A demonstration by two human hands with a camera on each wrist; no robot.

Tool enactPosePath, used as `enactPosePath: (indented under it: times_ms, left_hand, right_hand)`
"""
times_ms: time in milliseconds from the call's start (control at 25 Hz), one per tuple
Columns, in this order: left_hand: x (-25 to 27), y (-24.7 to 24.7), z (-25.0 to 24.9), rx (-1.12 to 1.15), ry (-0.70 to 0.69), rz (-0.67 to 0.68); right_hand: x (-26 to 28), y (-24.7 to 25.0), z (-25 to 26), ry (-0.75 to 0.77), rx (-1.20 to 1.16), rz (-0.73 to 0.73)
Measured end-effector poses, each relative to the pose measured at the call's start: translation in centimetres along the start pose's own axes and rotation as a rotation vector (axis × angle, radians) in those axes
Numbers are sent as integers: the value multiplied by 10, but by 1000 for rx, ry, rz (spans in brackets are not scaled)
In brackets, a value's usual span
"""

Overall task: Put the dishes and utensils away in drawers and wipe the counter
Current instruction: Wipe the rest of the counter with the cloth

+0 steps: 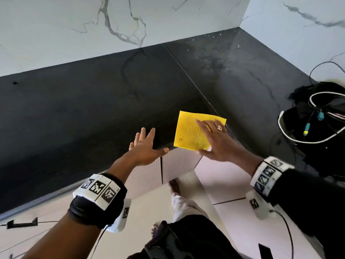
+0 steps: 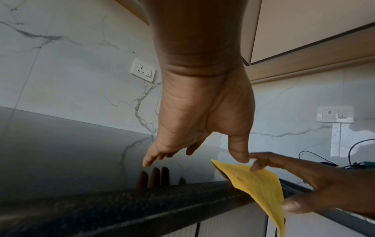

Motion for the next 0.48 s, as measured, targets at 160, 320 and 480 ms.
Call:
enactPosePath:
  times_ms: [160, 320, 480]
  left_hand:
    - [0, -2, 10, -66, -24, -122]
    - [0, -11, 14, -99, -91, -222]
    - [4, -15, 16, -116, -151, -305]
  right_hand:
    - [-33, -18, 1, 238, 210, 50]
    - [-46, -29, -11, 265, 301, 35]
    - [-49, -24, -3, 368, 320, -32]
Point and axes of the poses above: each hand's wrist, its own x-axis away from the middle knuckle, its own y-axis out of the back of the hand, z = x × y, the point moved 10 cm from there along -x, towards the middle knuckle, and after that the axes turned 15 degrees about x, right-handed, at the moved point
